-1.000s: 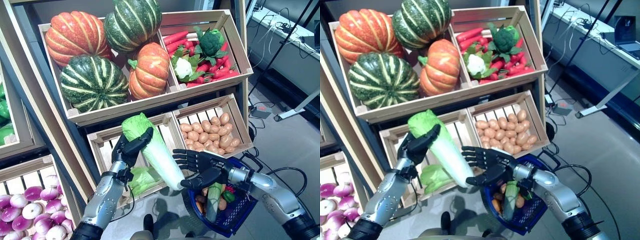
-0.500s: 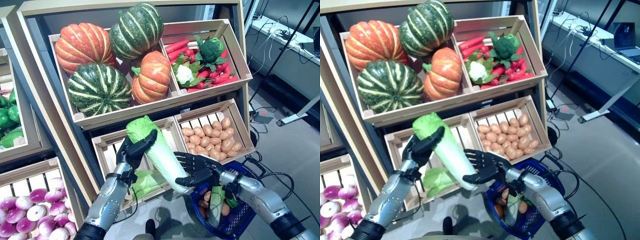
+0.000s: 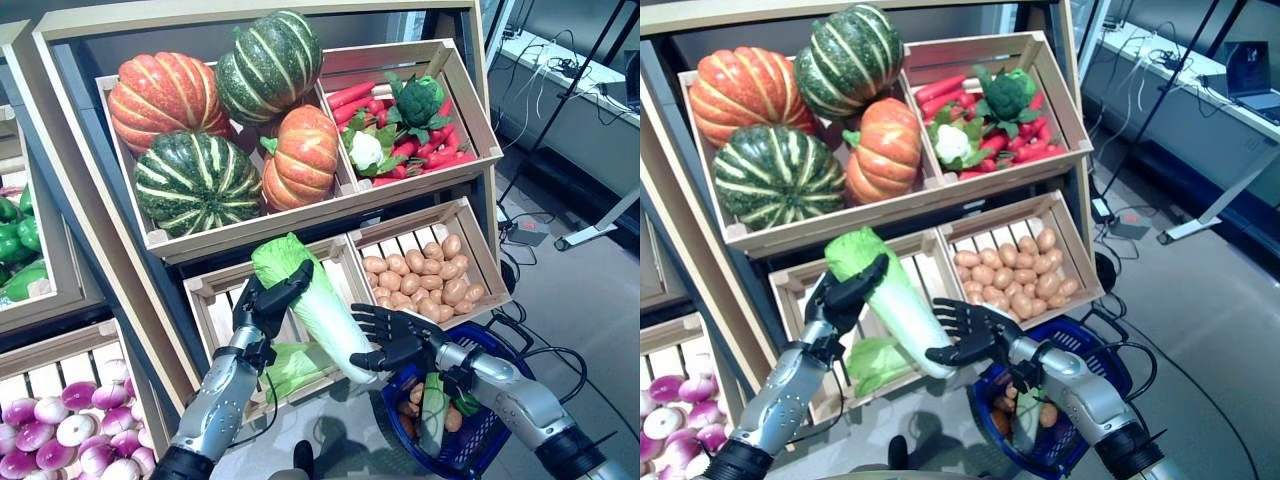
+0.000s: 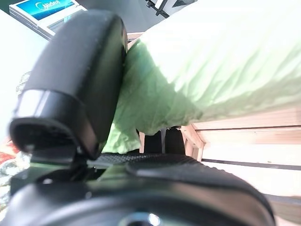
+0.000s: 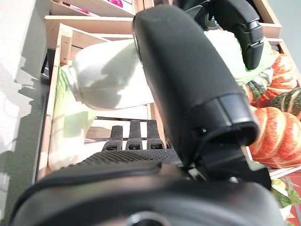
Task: Put vegetables into the basket
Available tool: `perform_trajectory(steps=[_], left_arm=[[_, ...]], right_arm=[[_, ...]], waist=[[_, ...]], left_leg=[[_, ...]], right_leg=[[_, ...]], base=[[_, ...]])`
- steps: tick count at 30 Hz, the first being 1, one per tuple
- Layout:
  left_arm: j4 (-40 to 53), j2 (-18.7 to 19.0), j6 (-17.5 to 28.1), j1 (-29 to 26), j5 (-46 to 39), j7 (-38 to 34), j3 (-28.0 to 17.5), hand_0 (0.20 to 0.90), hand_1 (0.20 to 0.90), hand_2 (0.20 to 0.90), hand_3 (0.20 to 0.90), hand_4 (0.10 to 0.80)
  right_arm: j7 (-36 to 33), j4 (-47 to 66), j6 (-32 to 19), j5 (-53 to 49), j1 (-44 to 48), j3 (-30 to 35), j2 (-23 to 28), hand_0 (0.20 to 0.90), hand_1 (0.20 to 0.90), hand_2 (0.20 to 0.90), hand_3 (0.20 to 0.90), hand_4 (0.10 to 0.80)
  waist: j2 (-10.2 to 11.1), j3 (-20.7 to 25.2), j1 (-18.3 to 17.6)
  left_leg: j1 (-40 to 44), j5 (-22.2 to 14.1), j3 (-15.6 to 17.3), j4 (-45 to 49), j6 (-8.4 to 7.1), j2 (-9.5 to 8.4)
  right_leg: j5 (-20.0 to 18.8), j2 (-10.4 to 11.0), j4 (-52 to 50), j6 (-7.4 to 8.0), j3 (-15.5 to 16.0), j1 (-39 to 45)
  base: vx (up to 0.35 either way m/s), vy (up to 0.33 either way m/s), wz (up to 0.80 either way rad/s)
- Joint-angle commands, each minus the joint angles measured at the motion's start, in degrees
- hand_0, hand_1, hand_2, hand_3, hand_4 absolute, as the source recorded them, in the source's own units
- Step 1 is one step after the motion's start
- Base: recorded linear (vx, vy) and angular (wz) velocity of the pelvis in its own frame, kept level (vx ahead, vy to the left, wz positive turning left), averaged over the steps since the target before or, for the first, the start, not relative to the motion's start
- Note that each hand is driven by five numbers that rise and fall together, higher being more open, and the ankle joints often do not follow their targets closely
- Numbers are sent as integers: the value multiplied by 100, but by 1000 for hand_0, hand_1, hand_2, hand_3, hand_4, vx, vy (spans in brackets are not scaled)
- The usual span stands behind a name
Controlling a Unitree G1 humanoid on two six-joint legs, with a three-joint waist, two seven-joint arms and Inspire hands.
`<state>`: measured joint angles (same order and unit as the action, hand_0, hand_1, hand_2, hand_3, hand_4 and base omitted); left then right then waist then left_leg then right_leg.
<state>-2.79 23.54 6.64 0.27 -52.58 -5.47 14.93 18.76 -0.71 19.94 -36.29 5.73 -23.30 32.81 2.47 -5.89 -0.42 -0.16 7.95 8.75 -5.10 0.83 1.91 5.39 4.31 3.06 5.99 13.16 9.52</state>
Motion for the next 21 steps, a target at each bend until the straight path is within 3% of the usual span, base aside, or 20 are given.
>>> perform_trajectory(steps=[1, 13, 15, 16, 21], left_arm=[[513, -128, 569, -740, -115, 359, -113, 300, 300, 300, 300, 400], [497, -87, 487, -710, -343, 1126, -23, 300, 300, 300, 300, 400], [523, -65, 486, -701, -358, 1231, 31, 300, 300, 300, 300, 400], [526, -64, 488, -700, -359, 1242, 37, 300, 300, 300, 300, 400], [518, -62, 473, -723, -352, 1269, 48, 300, 300, 300, 300, 400]], right_arm=[[685, 208, 36, -125, 619, -222, -96, 900, 900, 900, 900, 800], [1145, 137, 313, -452, 657, -358, -74, 900, 900, 900, 900, 800], [1165, 136, 313, -444, 620, -376, -50, 486, 486, 486, 486, 524], [1159, 134, 320, -432, 613, -376, -57, 316, 316, 316, 316, 411], [1110, 7, 264, -488, 596, -388, -78, 300, 300, 300, 300, 400]], waist=[[123, 294, 163], [152, 357, 198], [147, 355, 191], [146, 355, 188], [143, 375, 172]], left_leg=[[575, -858, -96, 10, -275, 114], [554, -847, -100, 10, -289, 127], [558, -846, -98, 10, -287, 130], [559, -849, -96, 10, -284, 129], [578, -858, -94, 10, -282, 127]], right_leg=[[-667, 148, 152, -2, -14, -348], [-682, 154, 178, 4, 4, -356], [-687, 153, 181, 5, -8, -355], [-686, 152, 182, 5, -12, -355], [-685, 151, 189, 8, -32, -339]], base=[[0, 0, 0], [0, 0, 0], [0, 0, 0], [0, 0, 0], [0, 0, 0]])
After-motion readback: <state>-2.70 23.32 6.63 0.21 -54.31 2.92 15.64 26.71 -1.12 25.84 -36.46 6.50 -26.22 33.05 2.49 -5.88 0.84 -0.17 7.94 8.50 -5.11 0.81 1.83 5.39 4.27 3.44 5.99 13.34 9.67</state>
